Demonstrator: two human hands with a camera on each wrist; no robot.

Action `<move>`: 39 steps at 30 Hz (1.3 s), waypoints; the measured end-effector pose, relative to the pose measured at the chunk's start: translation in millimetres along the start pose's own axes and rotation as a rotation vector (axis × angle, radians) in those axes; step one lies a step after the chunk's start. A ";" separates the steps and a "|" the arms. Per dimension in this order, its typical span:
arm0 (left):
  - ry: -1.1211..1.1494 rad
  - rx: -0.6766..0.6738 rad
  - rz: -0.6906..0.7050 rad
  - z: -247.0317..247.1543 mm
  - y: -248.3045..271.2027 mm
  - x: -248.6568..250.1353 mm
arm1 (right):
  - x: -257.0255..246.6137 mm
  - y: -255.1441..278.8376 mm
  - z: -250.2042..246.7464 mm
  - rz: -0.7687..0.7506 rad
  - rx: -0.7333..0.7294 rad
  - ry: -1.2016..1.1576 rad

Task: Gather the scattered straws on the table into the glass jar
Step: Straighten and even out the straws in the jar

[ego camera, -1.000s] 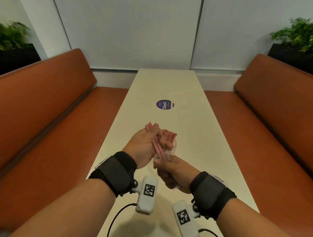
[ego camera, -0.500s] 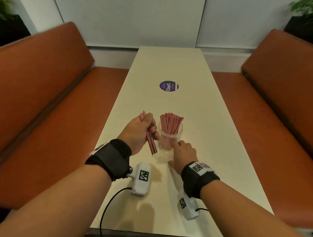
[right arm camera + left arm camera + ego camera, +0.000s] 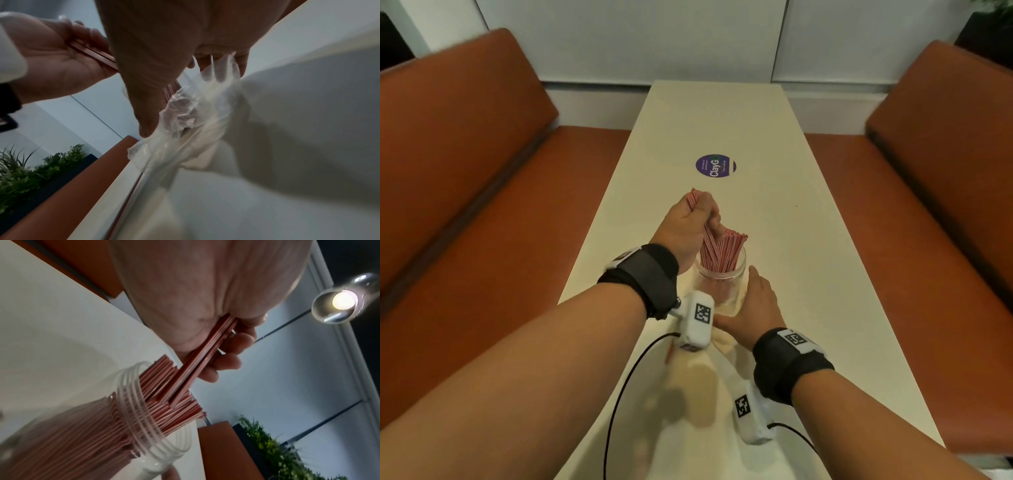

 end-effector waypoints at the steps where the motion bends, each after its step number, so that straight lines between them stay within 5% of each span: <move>1: -0.022 -0.023 -0.010 4.1 -4.6 -4.7 | 0.6 -1.8 3.1 0.001 0.002 -0.010; 15: -0.475 -0.229 -0.109 37.0 -7.9 -32.3 | -2.3 -11.6 -3.3 0.016 -0.005 -0.094; 20: -0.555 -0.108 0.129 28.4 -5.5 -0.2 | 1.7 -11.5 -0.2 0.038 -0.024 -0.097; 23: -0.648 0.197 0.283 -16.3 12.0 22.7 | 3.0 -11.9 0.7 0.032 -0.044 -0.085; 25: -0.945 0.350 0.111 -60.1 21.3 3.6 | 2.7 -12.5 -3.2 0.028 -0.033 -0.111; 27: -1.344 0.193 -0.293 -87.7 33.3 -46.1 | 0.3 -12.5 -6.9 0.022 -0.008 -0.125; 29: -1.476 0.040 -0.523 -94.7 50.3 -82.2 | -2.9 -12.7 -8.9 0.017 0.015 -0.120; 39: -1.446 -0.031 -0.505 -68.0 47.8 -114.9 | -0.5 -15.2 -3.0 0.041 0.056 -0.128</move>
Point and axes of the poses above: each hand's wrist, its own y-axis away from the middle knuckle, its own z-axis out of the palm, x = y × z, the point moved 8 cm from there along -y, towards the middle knuckle, and after that the axes turned 1 degree about x, right-handed, at the moved point
